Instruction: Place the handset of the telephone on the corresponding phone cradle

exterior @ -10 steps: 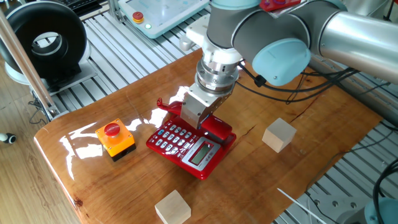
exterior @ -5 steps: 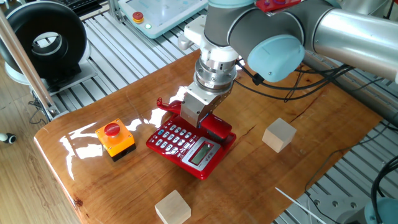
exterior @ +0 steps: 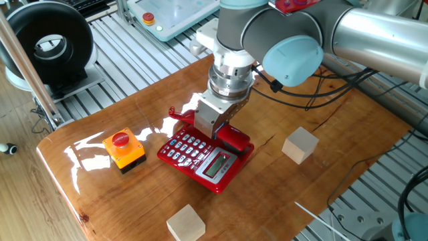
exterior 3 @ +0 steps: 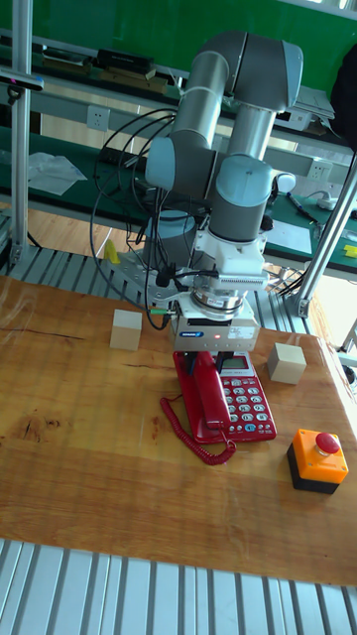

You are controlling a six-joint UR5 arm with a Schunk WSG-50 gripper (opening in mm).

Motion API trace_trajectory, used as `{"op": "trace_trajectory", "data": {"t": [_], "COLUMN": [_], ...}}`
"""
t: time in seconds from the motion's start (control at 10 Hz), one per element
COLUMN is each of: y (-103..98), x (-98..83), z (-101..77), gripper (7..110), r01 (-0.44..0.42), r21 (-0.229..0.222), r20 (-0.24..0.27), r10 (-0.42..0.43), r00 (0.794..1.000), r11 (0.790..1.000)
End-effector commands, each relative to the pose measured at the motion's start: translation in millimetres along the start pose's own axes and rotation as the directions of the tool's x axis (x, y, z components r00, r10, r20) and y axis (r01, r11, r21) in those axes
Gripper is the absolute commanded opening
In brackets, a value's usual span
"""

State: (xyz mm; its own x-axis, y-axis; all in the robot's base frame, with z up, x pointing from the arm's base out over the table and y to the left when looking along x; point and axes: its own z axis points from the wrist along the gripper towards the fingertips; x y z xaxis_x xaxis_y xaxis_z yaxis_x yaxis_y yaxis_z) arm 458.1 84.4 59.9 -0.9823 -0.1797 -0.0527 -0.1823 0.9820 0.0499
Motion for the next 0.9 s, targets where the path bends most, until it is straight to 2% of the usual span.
{"op": "trace_trajectory", "data": {"t": [0.0, 0.8], "y": [-0.9, -0.6], "x": [-0.6, -2.1], "z": [0.6, 2.4], "gripper": [22, 22], "r01": [-0.011, -0.016], "r21": [-0.010, -0.019], "r20": [-0.003, 0.000], "r10": [0.011, 0.016], "r00": [1.000, 1.000], "r11": [1.000, 1.000]}}
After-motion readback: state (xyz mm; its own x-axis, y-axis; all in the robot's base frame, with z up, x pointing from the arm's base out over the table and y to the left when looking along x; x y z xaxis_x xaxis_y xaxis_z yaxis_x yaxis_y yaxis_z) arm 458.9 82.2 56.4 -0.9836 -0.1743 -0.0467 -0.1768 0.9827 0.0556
